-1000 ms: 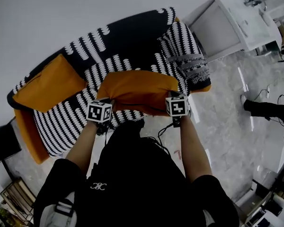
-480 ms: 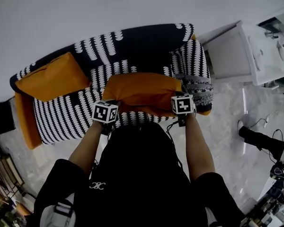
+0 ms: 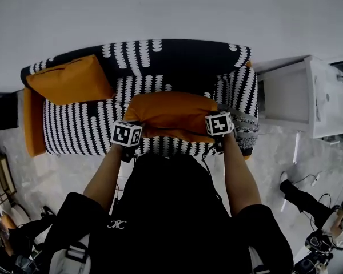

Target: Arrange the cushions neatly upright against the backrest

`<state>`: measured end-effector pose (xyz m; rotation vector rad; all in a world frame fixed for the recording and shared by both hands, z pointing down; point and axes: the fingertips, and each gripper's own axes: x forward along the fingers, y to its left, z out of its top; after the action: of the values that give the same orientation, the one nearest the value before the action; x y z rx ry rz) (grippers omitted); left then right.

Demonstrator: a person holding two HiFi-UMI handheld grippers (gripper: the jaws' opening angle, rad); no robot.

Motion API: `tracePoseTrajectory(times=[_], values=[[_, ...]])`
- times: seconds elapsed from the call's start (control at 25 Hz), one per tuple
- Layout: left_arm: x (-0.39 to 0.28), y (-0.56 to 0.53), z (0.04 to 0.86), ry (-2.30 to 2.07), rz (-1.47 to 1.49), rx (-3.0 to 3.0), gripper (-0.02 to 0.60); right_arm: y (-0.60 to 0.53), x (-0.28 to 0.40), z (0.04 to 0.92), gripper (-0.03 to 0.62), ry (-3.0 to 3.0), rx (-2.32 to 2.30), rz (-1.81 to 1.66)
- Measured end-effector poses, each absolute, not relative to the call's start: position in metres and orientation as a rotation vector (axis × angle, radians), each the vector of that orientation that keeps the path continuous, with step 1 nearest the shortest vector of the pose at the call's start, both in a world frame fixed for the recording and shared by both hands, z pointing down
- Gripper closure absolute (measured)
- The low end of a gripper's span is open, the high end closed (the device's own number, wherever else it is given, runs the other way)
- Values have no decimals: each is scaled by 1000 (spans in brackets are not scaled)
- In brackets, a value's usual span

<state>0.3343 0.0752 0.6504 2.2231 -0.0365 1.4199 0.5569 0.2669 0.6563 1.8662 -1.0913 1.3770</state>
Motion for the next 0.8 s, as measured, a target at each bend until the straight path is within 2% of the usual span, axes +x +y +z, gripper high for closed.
tracePoseTrajectory(times=[0.8], values=[[443, 0, 665, -157, 1422, 2170, 529, 201, 660, 716, 580, -1095, 1667, 1442]])
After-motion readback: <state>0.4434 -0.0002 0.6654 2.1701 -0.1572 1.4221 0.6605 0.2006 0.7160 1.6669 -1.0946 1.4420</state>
